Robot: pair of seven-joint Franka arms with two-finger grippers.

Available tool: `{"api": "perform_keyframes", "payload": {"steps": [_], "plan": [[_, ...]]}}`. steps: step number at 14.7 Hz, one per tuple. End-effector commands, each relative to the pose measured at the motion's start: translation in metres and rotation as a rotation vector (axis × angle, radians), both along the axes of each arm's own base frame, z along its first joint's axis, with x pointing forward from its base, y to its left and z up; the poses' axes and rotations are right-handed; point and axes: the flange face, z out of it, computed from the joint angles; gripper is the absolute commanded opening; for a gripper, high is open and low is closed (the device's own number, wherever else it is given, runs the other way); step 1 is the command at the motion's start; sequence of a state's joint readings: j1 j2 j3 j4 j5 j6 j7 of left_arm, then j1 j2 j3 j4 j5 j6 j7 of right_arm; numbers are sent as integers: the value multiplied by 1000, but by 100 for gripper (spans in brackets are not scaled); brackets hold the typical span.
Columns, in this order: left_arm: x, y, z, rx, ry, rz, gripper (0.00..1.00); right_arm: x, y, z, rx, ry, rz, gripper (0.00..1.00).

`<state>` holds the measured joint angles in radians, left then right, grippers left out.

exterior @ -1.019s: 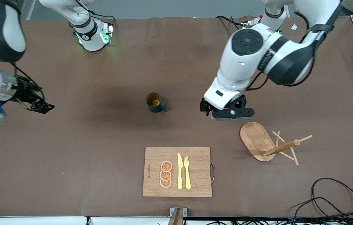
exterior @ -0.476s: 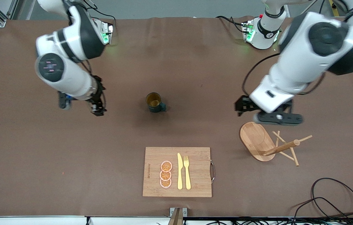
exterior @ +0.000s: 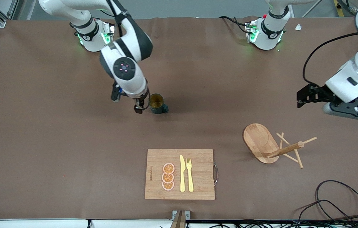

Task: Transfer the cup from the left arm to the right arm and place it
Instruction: 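Lower the right gripper over the mug while the left gripper withdraws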

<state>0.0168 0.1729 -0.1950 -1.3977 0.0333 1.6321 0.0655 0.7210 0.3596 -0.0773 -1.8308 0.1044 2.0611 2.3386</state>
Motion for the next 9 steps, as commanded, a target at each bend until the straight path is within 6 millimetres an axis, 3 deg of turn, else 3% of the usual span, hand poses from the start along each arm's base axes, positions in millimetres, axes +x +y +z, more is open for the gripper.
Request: {"api": "perform_keyframes", "payload": {"steps": [1, 5, 9], "plan": [[-25, 20, 3, 10, 12, -18, 100, -10, 16, -19, -1, 6, -79, 100], [-41, 35, 9, -33, 8, 19, 100, -32, 46, -46, -28, 10, -93, 100], [-57, 44, 23, -40, -8, 116, 100, -49, 55, -60, -43, 27, -81, 100]]}}
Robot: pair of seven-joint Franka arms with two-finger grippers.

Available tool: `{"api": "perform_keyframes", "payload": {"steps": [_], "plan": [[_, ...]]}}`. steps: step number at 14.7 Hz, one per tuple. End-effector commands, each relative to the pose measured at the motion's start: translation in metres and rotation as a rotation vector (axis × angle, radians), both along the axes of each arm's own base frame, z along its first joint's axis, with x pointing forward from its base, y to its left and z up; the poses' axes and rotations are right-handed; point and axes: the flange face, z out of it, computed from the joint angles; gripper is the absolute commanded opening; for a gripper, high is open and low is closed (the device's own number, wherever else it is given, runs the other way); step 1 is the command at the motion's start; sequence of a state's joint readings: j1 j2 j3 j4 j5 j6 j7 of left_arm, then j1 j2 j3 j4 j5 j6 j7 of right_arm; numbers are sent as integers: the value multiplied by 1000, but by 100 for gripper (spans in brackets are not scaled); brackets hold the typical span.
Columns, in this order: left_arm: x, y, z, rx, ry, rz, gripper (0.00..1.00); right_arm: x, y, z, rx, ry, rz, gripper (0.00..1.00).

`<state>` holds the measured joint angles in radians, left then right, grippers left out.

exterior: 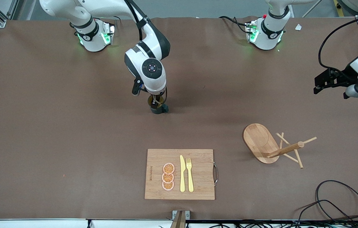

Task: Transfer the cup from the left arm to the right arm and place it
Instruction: 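Lower the right gripper over the mug while the left gripper withdraws, then close the right gripper on the teal mug's rim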

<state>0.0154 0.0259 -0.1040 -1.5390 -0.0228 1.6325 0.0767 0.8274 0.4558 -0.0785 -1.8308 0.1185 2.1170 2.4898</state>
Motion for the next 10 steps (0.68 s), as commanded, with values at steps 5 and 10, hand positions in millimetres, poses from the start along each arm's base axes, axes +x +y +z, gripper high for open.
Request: {"api": "perform_keyframes", "payload": {"steps": [5, 10], "plan": [[-30, -1, 14, -3, 20, 189, 100, -17, -1, -22, 25, -27, -43, 98], [-32, 0, 24, 0, 13, 150, 100, -18, 4, -19, 45, -42, 2, 20]]}}
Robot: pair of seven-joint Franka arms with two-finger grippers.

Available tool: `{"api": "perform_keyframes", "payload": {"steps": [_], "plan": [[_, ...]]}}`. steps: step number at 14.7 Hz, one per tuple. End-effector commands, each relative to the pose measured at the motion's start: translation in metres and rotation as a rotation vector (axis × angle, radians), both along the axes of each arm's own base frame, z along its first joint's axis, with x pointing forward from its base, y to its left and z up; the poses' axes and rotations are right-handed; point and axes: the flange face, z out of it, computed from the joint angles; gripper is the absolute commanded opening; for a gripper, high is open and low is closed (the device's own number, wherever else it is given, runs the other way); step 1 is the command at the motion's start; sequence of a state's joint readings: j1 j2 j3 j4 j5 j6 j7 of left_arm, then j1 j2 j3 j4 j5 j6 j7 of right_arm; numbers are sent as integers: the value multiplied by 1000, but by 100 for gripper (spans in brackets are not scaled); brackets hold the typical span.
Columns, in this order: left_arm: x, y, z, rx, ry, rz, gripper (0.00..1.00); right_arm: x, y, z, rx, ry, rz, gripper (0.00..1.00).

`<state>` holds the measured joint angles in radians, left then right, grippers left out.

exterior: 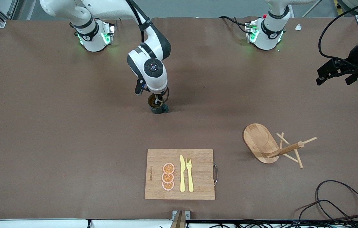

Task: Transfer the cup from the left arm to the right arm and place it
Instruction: 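Close the right gripper on the teal mug's rim, then carry the mug away from the stand with the right gripper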

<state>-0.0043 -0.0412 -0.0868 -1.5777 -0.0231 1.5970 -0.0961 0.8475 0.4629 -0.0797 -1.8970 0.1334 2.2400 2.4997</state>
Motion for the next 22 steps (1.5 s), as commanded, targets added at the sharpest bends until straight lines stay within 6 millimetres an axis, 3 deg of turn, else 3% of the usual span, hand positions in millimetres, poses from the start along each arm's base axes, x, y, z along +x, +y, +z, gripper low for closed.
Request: {"api": "perform_keyframes", "payload": {"steps": [1, 2, 5, 8, 11, 15, 18, 22], "plan": [[-8, 3, 8, 5, 3, -34, 100, -5, 1, 3, 14, -5, 23, 8], [-7, 4, 7, 4, 2, -42, 100, -6, 1, 3, 17, -3, 51, 1], [-6, 6, 7, 5, 2, -47, 100, -5, -1, 3, 28, 4, 158, 0], [-3, 7, 8, 5, 1, -45, 100, -3, -6, 13, 54, 31, 397, 0], [-3, 7, 8, 9, -1, -45, 100, 8, -26, 40, 96, 59, 643, 0], [2, 8, 8, 14, -3, -46, 100, 34, -77, 78, 171, 104, 963, 0], [8, 9, 11, 13, -14, -54, 100, 64, -139, 102, 247, 110, 1217, 0], [9, 6, 13, 17, -20, -58, 100, 98, -214, 109, 315, 86, 1498, 0]]}}
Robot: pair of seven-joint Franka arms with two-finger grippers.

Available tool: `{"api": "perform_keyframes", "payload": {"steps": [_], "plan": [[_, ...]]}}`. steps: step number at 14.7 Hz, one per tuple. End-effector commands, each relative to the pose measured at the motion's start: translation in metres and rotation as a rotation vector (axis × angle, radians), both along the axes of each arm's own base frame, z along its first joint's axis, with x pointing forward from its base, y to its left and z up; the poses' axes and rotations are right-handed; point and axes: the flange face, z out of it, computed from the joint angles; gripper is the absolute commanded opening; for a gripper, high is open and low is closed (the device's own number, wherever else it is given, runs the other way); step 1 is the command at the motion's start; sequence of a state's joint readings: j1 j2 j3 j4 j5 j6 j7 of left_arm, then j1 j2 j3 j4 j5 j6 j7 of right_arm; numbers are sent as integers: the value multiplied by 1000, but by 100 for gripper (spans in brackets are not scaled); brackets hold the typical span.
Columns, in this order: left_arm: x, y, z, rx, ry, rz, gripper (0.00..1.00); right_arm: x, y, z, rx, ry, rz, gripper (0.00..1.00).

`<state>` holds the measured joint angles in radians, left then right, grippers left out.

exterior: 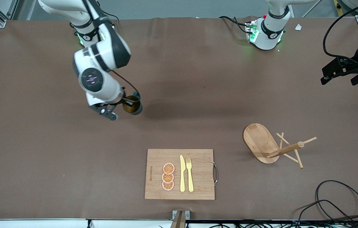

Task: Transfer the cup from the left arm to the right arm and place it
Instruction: 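Carry the mug away from the stand with the right gripper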

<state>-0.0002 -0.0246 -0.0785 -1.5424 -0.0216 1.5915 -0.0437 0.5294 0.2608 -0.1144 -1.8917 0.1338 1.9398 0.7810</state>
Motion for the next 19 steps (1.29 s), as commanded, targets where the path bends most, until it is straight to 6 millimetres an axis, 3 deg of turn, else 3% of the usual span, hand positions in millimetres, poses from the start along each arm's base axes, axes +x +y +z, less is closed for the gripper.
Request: {"api": "perform_keyframes", "payload": {"steps": [1, 9, 12, 15, 19], "plan": [[4, -1, 6, 15, -8, -19, 100, 11, -50, 3, 77, -1, 212, 0], [9, -6, 4, 12, -7, -29, 100, 57, -229, -4, 168, -96, 947, 0], [11, -5, 1, 10, -1, -24, 100, 55, -280, -29, 182, -146, 1214, 0], [11, -5, 0, 9, 1, -14, 100, 49, -306, -46, 198, -150, 1384, 0], [12, -3, -1, 5, 0, -8, 100, 47, -319, -68, 263, -105, 1663, 0]]}}
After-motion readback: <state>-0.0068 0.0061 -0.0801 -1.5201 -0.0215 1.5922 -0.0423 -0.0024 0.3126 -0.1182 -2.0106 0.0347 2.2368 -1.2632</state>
